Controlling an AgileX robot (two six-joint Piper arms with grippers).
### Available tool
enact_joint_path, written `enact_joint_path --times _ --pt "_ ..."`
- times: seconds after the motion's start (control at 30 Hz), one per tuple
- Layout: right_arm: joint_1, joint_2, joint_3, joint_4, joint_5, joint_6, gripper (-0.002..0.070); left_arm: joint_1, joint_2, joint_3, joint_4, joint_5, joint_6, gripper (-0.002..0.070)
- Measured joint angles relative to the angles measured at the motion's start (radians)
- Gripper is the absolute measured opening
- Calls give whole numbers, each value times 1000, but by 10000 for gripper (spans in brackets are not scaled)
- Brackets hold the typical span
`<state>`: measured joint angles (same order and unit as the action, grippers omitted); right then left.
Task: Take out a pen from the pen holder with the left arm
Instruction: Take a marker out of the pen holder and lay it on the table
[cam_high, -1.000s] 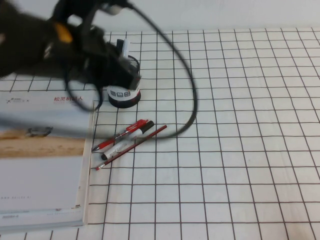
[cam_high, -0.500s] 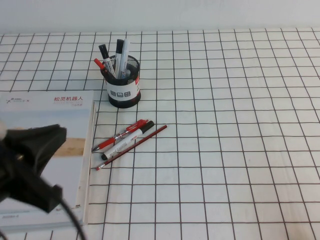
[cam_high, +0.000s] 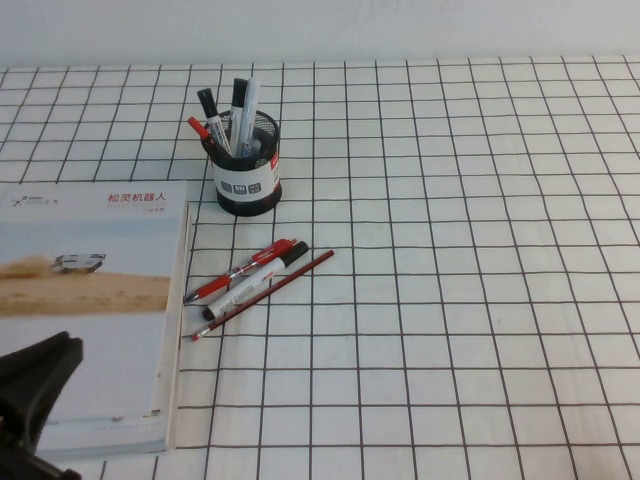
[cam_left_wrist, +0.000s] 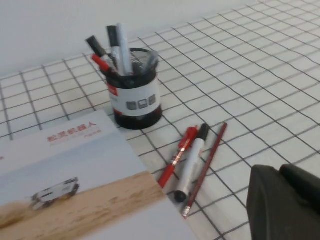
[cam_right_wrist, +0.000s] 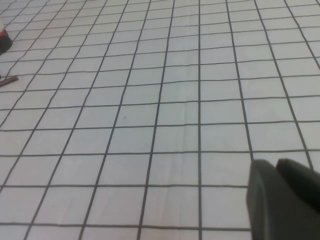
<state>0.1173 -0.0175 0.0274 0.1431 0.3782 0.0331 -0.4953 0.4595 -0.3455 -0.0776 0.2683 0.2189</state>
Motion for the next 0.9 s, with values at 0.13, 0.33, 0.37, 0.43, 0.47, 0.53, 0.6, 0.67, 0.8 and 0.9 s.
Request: enact_joint_path --times 0.13,0.33,0.37,0.43,0.47,0.53,0.6,0.67,0.8,0.9 --pt "0 0 0 0 0 0 -15 126 -142 102 -25 -57 2 0" --pt "0 0 0 0 0 0 -15 348 -373 225 -33 -102 4 0" --pt "0 0 0 0 0 0 -15 378 -405 242 -34 -103 4 0" --pt "0 0 0 0 0 0 -15 425 -450 276 -34 -105 4 0" --pt "0 0 0 0 0 0 -15 445 -462 291 -34 -107 2 0" --pt "0 0 0 0 0 0 -15 474 -467 319 -36 -115 -2 0" --pt "0 0 0 0 0 0 -15 496 -467 350 -35 -129 -21 0" --pt "0 0 0 0 0 0 -15 509 -467 368 -35 -152 -46 0" --pt "0 0 0 0 0 0 -15 521 -467 370 -35 -175 -78 0" --pt "0 0 0 0 0 0 -15 521 -467 370 -35 -160 -84 0"
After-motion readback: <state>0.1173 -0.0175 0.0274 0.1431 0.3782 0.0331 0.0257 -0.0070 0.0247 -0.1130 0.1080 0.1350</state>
